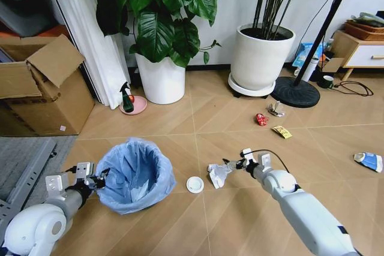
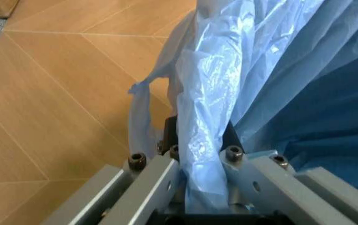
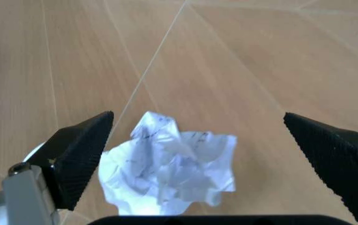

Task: Pick up the trash bin and place the garbage on the floor into it.

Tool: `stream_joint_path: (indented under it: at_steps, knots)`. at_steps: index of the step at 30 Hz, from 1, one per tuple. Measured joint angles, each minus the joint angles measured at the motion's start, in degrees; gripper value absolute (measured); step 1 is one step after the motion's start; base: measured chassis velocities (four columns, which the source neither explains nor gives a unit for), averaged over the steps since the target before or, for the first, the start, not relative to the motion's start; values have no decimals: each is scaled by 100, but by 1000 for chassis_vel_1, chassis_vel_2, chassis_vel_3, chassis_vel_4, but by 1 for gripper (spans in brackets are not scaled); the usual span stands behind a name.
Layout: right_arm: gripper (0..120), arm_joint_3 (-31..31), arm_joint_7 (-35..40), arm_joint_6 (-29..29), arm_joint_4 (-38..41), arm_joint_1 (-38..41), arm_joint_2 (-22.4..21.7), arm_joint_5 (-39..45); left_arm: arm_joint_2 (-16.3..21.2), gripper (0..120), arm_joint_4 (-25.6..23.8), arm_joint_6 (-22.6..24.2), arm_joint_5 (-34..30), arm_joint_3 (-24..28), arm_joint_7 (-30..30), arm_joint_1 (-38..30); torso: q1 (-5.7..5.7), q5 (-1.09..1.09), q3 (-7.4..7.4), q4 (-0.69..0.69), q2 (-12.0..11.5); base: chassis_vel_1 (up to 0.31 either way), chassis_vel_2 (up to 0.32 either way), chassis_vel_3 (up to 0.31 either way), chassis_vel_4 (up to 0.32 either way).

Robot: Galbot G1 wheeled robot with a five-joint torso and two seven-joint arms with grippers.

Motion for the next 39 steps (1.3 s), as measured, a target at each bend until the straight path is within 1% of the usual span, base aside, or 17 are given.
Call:
stream_joint_path:
  at_steps: [3, 6, 7, 11, 14, 20, 23, 31, 32, 34, 35, 36, 38, 39]
  knots:
    - [100, -58, -16, -9, -144, 43, 122, -113, -4, 0, 17, 0, 3, 10, 0, 4, 0, -2, 0, -1, 0, 0, 0, 0, 0]
    - [100, -123, -15, 24, -449, 164, 374, -295, -14, 0, 20, 0, 22, 19, 9, 19, 0, 2, 0, 0, 0, 0, 0, 0, 0]
    - [100, -123, -15, 24, -449, 164, 374, -295, -14, 0, 20, 0, 22, 19, 9, 19, 0, 2, 0, 0, 0, 0, 0, 0, 0]
    - [100, -203, 8, 109, -869, 347, 664, -556, -15, 0, 28, 0, 41, 29, 20, 23, 0, 0, 0, 0, 0, 0, 0, 0, 0]
    - [100, -218, 55, 156, -1066, 446, 794, -643, -11, 0, 28, 0, 41, 36, 24, 23, 0, 1, 0, 0, 0, 0, 0, 0, 0]
    - [100, -276, 83, 180, -1252, 543, 898, -789, -7, 0, 40, 0, 43, 41, 28, 23, 0, 0, 0, 0, 0, 0, 0, 0, 0]
    - [100, -293, 121, 213, -1503, 645, 1038, -1046, -7, 0, 71, 0, 55, 44, 47, 18, 0, 0, 0, 0, 0, 0, 0, 0, 0]
    - [99, -313, 140, 245, -1694, 697, 1100, -1239, 0, 0, 110, 0, 65, 44, 79, -4, 0, 0, 0, 0, 0, 0, 0, 0, 0]
    - [98, -325, 146, 245, -1707, 697, 1105, -1251, -2, 0, 114, 0, 67, 44, 83, -7, 0, 0, 0, -1, 0, 0, 0, 0, 0]
    - [91, -335, 175, 259, -1746, 697, 1125, -1278, -5, 0, 118, 0, 70, 46, 89, -11, 0, 1, 0, 0, 0, 0, 0, 0, 0]
    - [91, -335, 175, 259, -1746, 697, 1125, -1278, -5, 0, 118, 0, 70, 46, 89, -11, 0, 1, 0, 0, 0, 0, 0, 0, 0]
    - [88, -335, 186, 264, -1764, 694, 1133, -1288, -5, 0, 118, 0, 70, 47, 91, -12, 0, 1, 0, 0, 0, 0, 0, 0, 0]
    - [77, -333, 209, 287, -1805, 680, 1145, -1329, -5, 0, 124, 0, 73, 54, 94, -22, 0, 1, 0, 0, 0, 0, 0, 0, 0]
    - [77, -333, 209, 287, -1805, 680, 1145, -1329, -5, 0, 124, 0, 73, 54, 94, -22, 0, 1, 0, 0, 0, 0, 0, 0, 0]
